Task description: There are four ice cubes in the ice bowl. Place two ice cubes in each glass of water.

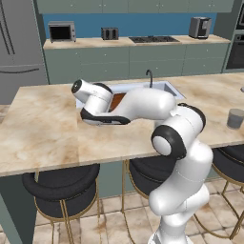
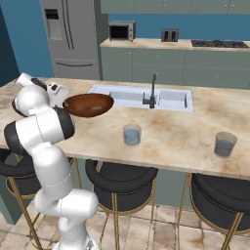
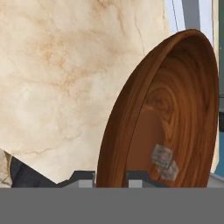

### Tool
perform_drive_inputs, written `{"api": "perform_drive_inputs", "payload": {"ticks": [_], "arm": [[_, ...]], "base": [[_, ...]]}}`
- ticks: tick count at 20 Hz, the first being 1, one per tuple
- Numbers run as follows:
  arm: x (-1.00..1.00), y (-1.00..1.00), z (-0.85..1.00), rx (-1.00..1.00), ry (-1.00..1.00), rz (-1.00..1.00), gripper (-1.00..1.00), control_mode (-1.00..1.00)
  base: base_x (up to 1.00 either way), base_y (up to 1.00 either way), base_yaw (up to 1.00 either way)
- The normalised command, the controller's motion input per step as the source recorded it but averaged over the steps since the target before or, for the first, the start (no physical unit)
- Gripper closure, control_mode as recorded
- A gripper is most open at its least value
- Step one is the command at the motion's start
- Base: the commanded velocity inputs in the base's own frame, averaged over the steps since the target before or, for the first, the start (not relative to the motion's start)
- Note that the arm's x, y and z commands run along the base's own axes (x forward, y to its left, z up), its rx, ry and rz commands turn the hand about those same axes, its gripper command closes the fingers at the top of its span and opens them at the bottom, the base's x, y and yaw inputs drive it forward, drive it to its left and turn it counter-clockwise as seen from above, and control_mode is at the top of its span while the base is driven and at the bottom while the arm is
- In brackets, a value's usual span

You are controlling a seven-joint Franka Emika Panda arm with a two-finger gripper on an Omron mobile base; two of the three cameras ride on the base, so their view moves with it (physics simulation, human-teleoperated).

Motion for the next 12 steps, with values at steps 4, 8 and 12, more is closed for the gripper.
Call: {"api": "perform_drive_inputs", "payload": {"ticks": [4,8,12], "arm": [[0.0,0.0,0.0,0.0,0.0,0.0,1.0,-1.0],[0.0,0.0,0.0,0.0,0.0,0.0,1.0,-1.0],[0.0,0.0,0.0,0.0,0.0,0.0,1.0,-1.0]], "base": [[0.0,0.0,0.0],[0.0,0.0,0.0],[0.0,0.0,0.0]]}}
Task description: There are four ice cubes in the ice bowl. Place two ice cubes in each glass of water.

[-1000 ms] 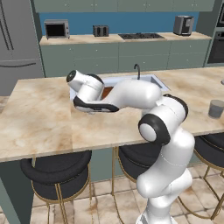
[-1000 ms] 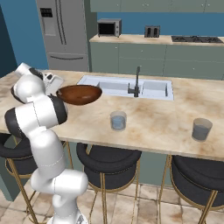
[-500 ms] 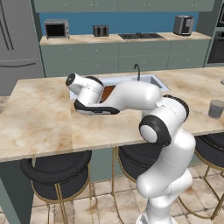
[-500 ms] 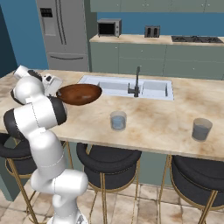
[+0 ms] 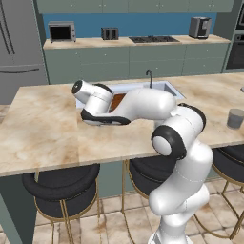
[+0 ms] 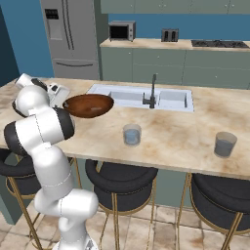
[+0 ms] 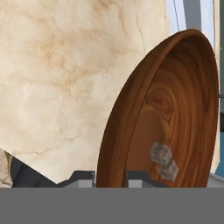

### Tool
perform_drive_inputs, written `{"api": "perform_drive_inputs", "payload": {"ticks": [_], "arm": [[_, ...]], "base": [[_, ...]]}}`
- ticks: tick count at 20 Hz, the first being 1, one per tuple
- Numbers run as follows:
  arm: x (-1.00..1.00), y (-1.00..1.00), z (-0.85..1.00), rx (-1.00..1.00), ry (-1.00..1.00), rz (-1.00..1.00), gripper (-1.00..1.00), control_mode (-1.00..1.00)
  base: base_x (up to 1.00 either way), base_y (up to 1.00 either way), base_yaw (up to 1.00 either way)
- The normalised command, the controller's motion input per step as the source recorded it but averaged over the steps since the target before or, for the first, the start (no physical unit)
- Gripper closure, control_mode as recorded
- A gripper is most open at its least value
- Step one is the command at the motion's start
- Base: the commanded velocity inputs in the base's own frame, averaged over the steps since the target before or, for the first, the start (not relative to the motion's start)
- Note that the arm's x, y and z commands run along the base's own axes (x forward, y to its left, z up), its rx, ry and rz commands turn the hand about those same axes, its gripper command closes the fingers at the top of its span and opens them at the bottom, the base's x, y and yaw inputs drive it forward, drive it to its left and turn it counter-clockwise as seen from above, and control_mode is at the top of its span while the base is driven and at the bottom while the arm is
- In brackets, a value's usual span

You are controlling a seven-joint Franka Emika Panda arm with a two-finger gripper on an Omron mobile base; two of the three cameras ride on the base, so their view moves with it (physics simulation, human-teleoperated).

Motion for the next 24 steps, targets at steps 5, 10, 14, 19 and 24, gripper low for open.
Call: {"api": "perform_drive_inputs", "payload": {"ticks": [5,10,14,19,24], "arm": [[0.0,0.0,0.0,0.0,0.0,0.0,1.0,1.0],[0.0,0.0,0.0,0.0,0.0,0.0,1.0,1.0],[0.0,0.0,0.0,0.0,0.0,0.0,1.0,1.0],[0.0,0.0,0.0,0.0,0.0,0.0,1.0,1.0],[0.0,0.0,0.0,0.0,0.0,0.0,1.0,1.0]], "base": [[-0.44,0.01,0.0],[-1.0,0.0,-0.03],[-0.45,-0.33,-0.09],[0.0,-0.94,-0.01],[0.0,-0.94,0.0]]}}
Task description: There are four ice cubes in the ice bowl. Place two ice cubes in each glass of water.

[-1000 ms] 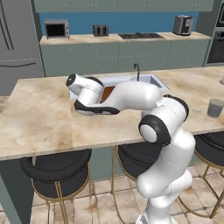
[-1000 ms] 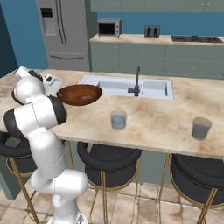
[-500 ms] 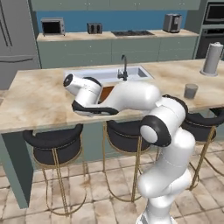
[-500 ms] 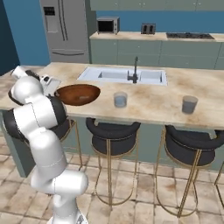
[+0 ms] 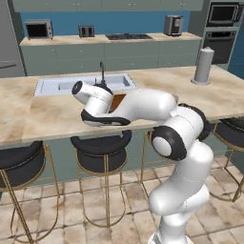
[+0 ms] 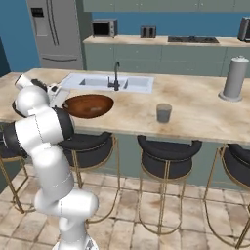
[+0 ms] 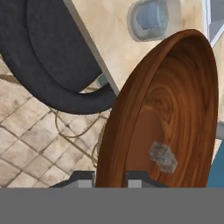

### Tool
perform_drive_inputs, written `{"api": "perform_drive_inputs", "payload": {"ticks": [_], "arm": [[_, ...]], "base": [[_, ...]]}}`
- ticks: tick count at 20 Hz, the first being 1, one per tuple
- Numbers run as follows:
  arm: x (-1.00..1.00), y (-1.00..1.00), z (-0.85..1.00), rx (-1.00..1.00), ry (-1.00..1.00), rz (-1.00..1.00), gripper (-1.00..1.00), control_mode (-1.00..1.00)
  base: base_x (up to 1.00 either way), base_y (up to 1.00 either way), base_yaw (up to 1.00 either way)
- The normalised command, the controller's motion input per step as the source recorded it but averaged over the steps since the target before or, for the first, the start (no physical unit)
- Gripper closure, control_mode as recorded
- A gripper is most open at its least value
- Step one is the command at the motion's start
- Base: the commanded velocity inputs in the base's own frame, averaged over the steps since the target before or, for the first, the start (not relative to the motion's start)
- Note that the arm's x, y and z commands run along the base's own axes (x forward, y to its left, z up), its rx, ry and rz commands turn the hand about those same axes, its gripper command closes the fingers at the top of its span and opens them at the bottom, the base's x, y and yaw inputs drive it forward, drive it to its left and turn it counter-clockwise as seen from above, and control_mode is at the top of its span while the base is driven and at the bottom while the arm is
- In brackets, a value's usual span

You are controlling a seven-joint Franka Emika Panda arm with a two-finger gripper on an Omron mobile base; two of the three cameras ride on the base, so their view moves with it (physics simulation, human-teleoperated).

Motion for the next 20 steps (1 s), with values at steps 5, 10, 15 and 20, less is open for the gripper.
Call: {"api": "perform_drive_inputs", "payload": {"ticks": [5,10,15,20], "arm": [[0.0,0.0,0.0,0.0,0.0,0.0,1.0,1.0],[0.0,0.0,0.0,0.0,0.0,0.0,1.0,1.0],[0.0,0.0,0.0,0.0,0.0,0.0,1.0,1.0],[0.0,0.0,0.0,0.0,0.0,0.0,1.0,1.0]], "base": [[0.27,-0.65,0.01],[0.37,-0.22,0.05],[0.85,0.02,0.06],[0.97,-0.01,0.0]]}}
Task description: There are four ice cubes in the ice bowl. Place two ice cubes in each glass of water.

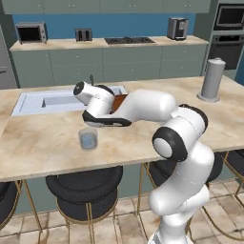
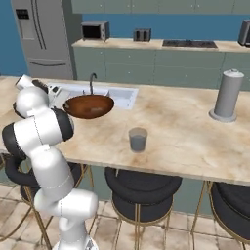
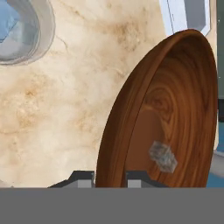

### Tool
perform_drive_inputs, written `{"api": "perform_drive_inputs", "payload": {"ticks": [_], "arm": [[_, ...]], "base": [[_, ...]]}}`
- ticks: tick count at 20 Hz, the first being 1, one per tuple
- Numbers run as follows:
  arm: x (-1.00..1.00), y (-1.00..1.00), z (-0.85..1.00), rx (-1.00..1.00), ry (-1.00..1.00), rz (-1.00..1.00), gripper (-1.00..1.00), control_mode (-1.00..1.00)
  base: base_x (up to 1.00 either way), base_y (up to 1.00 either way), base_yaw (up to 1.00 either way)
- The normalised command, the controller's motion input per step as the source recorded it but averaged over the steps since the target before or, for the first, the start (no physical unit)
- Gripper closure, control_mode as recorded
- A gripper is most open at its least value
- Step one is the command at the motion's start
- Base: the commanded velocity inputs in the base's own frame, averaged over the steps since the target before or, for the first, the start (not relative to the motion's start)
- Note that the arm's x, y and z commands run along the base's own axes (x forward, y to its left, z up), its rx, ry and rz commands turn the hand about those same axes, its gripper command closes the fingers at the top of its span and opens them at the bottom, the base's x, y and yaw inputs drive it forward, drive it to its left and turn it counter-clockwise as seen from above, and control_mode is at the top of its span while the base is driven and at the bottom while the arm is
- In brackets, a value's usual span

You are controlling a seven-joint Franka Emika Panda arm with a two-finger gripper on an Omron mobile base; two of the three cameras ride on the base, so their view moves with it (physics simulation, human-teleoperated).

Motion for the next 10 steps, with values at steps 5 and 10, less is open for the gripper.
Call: {"api": "perform_drive_inputs", "payload": {"ticks": [5,10], "arm": [[0.0,0.0,0.0,0.0,0.0,0.0,1.0,1.0],[0.0,0.0,0.0,0.0,0.0,0.0,1.0,1.0]], "base": [[0.86,0.0,-0.08],[0.9,0.0,-0.09]]}}
